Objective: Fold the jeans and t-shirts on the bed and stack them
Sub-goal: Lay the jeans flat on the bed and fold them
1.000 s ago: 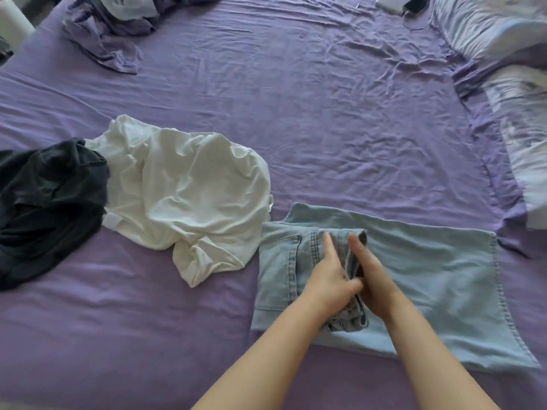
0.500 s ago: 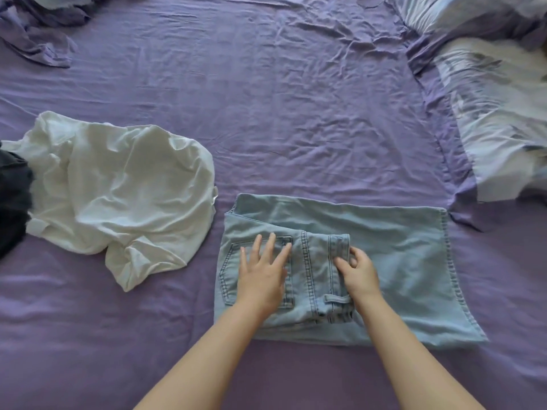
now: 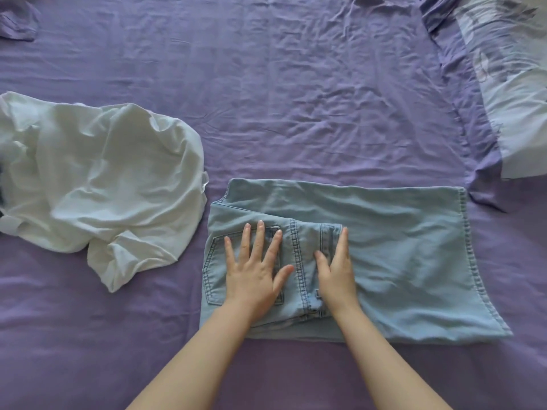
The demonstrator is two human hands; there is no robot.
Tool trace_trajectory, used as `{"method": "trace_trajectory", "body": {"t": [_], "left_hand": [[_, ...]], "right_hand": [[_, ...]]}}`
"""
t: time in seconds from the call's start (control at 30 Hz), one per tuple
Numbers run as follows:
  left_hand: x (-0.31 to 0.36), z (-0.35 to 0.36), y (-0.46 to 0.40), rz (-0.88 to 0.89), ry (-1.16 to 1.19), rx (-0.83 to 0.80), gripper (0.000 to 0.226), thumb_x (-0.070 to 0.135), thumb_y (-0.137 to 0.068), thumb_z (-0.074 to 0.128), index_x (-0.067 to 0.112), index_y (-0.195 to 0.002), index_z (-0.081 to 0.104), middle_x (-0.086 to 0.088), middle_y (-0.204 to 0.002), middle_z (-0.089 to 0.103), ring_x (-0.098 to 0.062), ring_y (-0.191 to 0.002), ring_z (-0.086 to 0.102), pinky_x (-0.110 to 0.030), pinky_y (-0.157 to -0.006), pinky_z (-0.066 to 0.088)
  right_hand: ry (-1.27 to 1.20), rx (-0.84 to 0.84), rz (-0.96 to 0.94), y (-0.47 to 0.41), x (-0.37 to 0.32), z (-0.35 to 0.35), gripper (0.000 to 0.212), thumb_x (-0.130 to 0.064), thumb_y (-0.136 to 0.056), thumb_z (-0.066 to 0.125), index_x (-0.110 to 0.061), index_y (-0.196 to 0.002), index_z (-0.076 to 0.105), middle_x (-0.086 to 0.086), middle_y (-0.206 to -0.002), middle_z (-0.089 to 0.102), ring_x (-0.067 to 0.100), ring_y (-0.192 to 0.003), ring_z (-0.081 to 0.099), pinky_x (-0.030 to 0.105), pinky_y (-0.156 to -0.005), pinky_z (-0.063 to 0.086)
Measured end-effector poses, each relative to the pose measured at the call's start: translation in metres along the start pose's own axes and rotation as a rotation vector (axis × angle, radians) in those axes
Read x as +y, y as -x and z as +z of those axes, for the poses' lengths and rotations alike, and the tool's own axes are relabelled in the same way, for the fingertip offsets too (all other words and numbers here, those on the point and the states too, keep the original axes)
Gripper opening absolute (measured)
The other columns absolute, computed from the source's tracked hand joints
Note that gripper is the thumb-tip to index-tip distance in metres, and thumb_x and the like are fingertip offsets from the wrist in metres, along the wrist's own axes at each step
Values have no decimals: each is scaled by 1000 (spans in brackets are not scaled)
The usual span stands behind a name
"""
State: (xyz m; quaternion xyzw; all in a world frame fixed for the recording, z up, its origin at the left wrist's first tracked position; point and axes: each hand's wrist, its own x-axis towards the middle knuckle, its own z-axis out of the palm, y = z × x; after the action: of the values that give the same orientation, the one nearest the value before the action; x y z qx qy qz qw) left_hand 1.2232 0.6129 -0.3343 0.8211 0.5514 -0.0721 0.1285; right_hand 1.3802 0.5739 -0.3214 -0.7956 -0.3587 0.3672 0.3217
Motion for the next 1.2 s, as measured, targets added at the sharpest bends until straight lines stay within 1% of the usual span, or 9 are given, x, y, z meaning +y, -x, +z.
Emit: {"method": "trace_trajectory", "body": {"t": [0.1, 0.23, 0.3, 0.47, 0.67, 0.73, 0.93, 1.1, 1.2], "left_hand": [[0, -1, -4, 47, -7, 8, 66, 72, -83, -5, 42, -140, -22, 2, -151, -28, -24, -140, -29, -57, -109, -20], [2, 3, -8, 87, 1, 58, 67, 67, -87, 22, 33, -145, 24, -7, -155, 21, -34, -143, 20, -61, -107, 9], [-1, 9, -10, 102, -3, 72, 67, 66, -87, 25, 32, -145, 27, -8, -154, 24, -35, -141, 24, -62, -105, 12], [-5, 25, -12, 110, 39, 68, 68, 66, -89, 24, 33, -147, 20, -9, -157, 16, -32, -145, 14, -64, -107, 9], [-8, 26, -17, 121, 2, -27, 67, 70, -86, 2, 40, -142, -18, -2, -154, -26, -25, -141, -28, -59, -109, -17], [-17, 17, -11, 114, 3, -51, 67, 70, -85, -2, 39, -142, -18, -1, -156, -21, -19, -139, -31, -56, -110, -20], [-61, -19, 23, -338, 105, -118, 78, 57, -92, 35, 26, -150, -7, -10, -158, -9, -29, -144, 6, -47, -115, 16], [-69, -47, 29, -587, 600, -169, 90, 39, -84, 60, 22, -151, 2, -10, -135, 45, -31, -119, 50, -39, -87, 44], [-68, -62, 23, -591, 874, -174, 59, 26, -78, 67, 17, -132, 45, -7, -122, 61, -28, -115, 56, -37, -93, 46]], "right_hand": [[98, 60, 13, 0, -8, 3, 72, -14, -95, 48, -15, -149, 1, 8, -157, 13, 22, -142, 19, 26, -108, 24], [579, 188, -132, 1, -11, 10, 70, -14, -89, 56, -9, -147, 17, 17, -155, 16, 36, -137, 29, 44, -108, 29], [657, 189, -266, -2, -6, 14, 61, -15, -88, 52, -9, -145, 29, 21, -152, 20, 38, -139, 24, 50, -110, 27], [714, 110, -270, -11, 18, 22, 73, -59, -89, 21, -15, -147, 10, 15, -155, 8, 30, -144, 9, 47, -116, 10], [852, 41, -187, -22, 25, 33, 77, -65, -84, 7, -22, -144, -15, 14, -157, -4, 30, -145, 1, 47, -117, 1], [873, 43, -157, -20, 22, 29, 76, -66, -83, 5, -26, -142, -19, 11, -157, -7, 29, -145, -2, 47, -116, -2], [878, 49, -125, 3, -1, 32, 80, -50, -90, 43, -21, -146, -7, 16, -157, -1, 33, -145, -2, 51, -115, -1], [920, -101, -95, 40, -14, 43, 70, -49, -92, 40, -26, -150, 8, 15, -157, -3, 31, -145, -5, 52, -116, 1], [787, -206, -54, 47, -28, 45, 71, -56, -92, 36, -33, -149, 2, 8, -158, -6, 26, -145, -7, 48, -116, 3]]}}
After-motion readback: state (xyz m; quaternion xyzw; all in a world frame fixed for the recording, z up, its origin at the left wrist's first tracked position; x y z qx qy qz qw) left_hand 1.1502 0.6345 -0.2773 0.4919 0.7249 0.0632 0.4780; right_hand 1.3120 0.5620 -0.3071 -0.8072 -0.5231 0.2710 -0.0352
